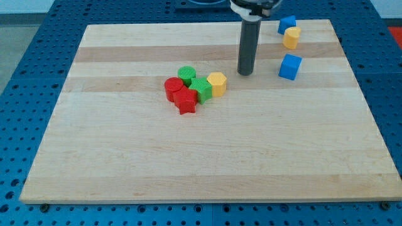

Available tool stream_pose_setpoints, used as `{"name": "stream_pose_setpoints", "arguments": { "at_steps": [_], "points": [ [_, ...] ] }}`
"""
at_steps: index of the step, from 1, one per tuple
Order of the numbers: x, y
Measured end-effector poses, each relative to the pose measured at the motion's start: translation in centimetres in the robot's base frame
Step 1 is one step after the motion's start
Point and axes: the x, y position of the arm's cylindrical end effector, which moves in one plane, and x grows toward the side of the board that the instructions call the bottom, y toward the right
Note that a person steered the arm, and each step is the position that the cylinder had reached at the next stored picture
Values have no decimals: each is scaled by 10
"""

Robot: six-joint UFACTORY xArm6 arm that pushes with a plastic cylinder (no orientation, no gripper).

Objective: Slide the blue cube to the bottom right of the yellow heart

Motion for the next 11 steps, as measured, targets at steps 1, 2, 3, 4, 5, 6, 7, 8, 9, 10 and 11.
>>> {"name": "stream_pose_setpoints", "arguments": {
  "at_steps": [1, 2, 3, 4, 5, 6, 7, 8, 9, 10, 11],
  "points": [
    [0, 24],
    [1, 55],
    [1, 80],
    [0, 103],
    [0, 125],
    [-4, 130],
    [-14, 132],
    [-20, 144],
    [-24, 159],
    [-33, 171],
    [-42, 177]
  ]
}}
